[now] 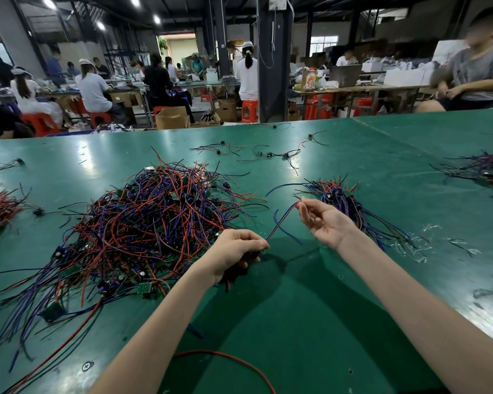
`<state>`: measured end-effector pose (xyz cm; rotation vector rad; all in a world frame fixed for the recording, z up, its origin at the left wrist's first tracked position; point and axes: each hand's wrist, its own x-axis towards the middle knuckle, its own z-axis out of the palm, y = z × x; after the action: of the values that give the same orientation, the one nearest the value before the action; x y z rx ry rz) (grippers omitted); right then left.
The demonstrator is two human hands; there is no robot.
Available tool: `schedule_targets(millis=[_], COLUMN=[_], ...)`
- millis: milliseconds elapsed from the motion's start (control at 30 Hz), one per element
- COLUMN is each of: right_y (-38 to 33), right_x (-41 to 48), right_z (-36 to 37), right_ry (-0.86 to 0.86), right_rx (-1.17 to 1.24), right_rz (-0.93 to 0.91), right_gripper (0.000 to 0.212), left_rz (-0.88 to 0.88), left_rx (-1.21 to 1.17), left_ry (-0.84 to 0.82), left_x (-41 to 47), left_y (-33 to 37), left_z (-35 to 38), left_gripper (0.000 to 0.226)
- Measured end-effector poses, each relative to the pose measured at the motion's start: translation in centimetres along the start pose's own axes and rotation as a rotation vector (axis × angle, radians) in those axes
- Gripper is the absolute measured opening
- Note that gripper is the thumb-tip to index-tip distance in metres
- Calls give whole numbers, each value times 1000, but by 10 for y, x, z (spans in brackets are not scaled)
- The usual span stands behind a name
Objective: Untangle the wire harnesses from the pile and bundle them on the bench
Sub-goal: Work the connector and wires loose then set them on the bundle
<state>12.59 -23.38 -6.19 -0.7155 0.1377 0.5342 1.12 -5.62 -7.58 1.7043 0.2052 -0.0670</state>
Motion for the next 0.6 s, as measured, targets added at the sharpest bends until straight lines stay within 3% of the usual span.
schedule_targets(millis=[300, 600], right_y=[0, 0], right_x=[1, -4], right_z=[2, 0], right_ry=[32, 72], right_rx=[-25, 140], right_rz=[-55, 131], right_gripper=[17, 22], left_rz=[9, 125], left_rx=[17, 20], left_ry=[-26, -66], left_x=[-2, -7], left_y=[3, 6], left_z=[1, 4], left_gripper=[16, 12])
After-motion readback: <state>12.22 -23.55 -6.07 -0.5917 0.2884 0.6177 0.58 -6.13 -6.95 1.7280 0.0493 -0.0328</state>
